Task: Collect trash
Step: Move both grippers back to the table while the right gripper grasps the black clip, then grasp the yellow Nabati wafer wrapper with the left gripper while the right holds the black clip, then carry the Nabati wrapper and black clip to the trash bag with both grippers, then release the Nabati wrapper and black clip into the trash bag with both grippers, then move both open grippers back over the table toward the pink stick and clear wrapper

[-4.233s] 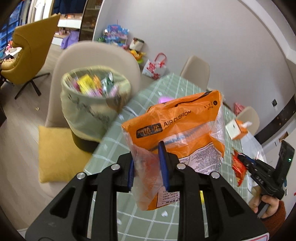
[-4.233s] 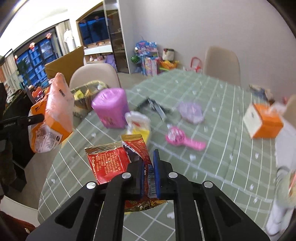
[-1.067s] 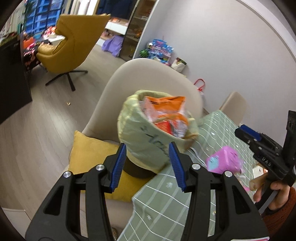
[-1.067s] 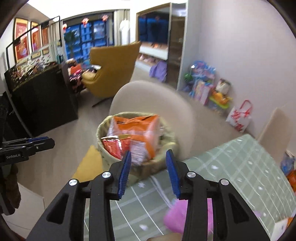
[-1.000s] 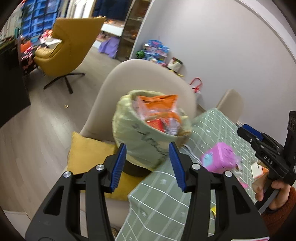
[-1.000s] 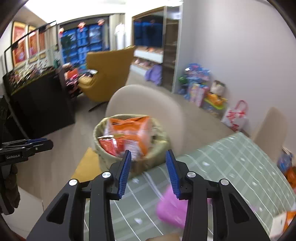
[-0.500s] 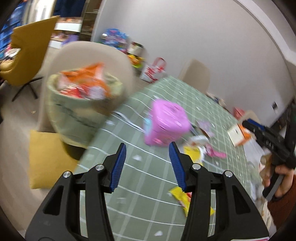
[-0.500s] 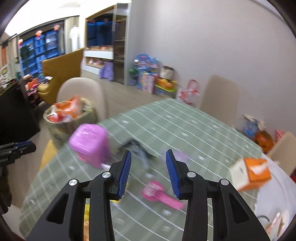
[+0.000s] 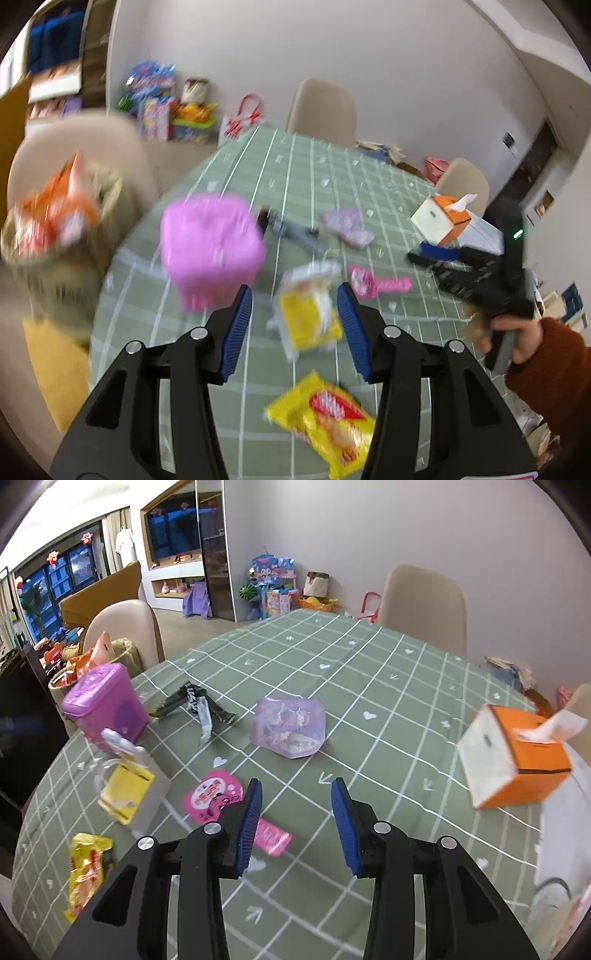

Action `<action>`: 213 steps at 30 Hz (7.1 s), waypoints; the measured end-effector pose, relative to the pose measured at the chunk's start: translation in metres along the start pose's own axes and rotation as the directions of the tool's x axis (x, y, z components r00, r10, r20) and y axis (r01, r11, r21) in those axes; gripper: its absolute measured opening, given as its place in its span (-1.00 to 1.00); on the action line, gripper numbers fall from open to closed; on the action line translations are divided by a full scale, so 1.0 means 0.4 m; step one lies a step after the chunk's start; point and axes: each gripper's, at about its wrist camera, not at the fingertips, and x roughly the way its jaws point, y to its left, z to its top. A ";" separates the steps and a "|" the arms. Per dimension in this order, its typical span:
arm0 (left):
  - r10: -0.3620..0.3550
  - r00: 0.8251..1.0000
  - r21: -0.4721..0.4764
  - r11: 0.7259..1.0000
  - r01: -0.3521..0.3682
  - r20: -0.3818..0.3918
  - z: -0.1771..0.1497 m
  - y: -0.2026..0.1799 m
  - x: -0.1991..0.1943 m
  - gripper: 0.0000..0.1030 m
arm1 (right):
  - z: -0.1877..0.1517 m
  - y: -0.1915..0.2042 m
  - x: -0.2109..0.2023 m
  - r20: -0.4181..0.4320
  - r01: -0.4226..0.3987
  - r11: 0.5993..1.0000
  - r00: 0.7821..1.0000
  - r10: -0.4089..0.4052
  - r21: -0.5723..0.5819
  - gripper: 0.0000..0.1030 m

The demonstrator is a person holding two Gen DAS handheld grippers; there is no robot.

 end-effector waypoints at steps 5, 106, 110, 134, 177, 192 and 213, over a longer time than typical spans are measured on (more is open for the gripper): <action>0.064 0.996 -0.037 0.997 -0.061 0.059 0.047 0.035 0.006 -0.11 | 0.061 0.038 0.077 0.004 -0.144 0.988 0.990 0.144 -0.049 -0.27; 0.339 0.908 -0.227 0.931 -0.286 0.247 0.080 0.545 -0.476 -0.78 | 0.364 0.696 -0.181 0.215 -0.217 0.965 0.945 0.246 -0.149 -0.58; 0.326 0.919 -0.286 0.923 -0.259 0.221 0.092 0.643 -0.420 -0.78 | 0.394 0.729 -0.094 0.173 -0.216 0.959 0.953 0.248 -0.186 -0.58; 0.273 0.958 -0.230 0.930 -0.286 -0.088 0.114 0.743 0.047 -0.81 | 0.390 0.619 0.134 0.057 -0.195 0.979 0.978 0.199 -0.066 -0.58; 0.364 0.928 -0.554 0.790 -0.263 0.079 -0.183 0.768 -0.374 -0.23 | 0.385 1.027 0.271 -0.045 -0.275 0.889 0.959 0.278 -0.366 -0.36; 0.467 0.877 -0.432 0.817 -0.382 0.108 -0.178 0.506 -0.519 -0.19 | 0.267 0.832 -0.126 0.085 -0.291 0.909 0.940 0.329 -0.298 -0.36; 0.105 0.992 -0.239 0.967 -0.087 0.067 -0.142 0.109 -0.177 -0.16 | 0.007 0.243 -0.268 0.067 -0.006 0.993 0.998 0.014 -0.117 -0.36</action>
